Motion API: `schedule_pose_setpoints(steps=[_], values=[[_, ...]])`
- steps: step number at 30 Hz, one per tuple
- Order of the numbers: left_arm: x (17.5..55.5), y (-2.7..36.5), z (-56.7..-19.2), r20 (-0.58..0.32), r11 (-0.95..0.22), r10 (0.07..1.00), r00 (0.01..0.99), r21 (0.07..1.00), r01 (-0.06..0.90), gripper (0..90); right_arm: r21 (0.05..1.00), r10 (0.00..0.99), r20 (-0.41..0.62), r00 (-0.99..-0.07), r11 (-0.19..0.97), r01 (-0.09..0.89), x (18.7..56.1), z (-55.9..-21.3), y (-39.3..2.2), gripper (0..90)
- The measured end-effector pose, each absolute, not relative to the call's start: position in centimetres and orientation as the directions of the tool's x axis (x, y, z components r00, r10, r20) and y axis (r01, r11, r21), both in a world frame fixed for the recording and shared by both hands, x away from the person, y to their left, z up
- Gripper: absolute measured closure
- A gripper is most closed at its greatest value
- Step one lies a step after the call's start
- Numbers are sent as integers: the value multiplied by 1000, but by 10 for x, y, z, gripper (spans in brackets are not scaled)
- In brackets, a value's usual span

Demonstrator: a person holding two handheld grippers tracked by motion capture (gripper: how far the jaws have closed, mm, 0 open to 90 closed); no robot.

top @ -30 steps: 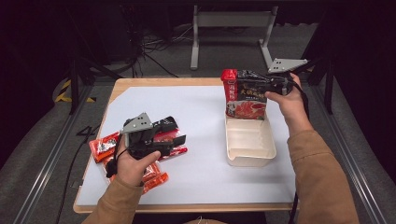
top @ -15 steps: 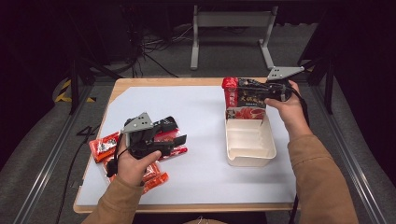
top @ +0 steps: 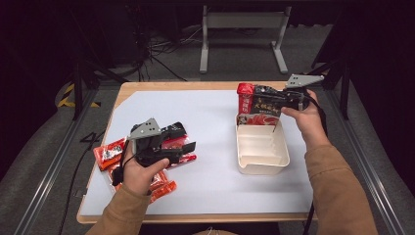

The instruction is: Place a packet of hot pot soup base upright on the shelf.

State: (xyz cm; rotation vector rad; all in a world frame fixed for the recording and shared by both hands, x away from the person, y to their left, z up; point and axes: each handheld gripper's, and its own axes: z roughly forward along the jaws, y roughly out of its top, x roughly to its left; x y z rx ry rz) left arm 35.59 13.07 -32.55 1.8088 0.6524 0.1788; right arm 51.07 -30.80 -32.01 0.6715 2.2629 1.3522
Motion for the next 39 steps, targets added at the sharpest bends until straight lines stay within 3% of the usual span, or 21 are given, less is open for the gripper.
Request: schedule_pose_setpoints(steps=[9,26,39], values=[[356,130,-327,-209,-202,516,831,913,355,374,898,610,-93,-787,393,199,509,-323,-311,726],[353,138,-331,-190,-218,516,835,914,342,339,936,698,-17,-716,263,234,481,-303,-329,380],[346,157,-334,-160,-219,539,827,921,321,323,930,749,8,-662,237,279,445,-285,-342,322]])
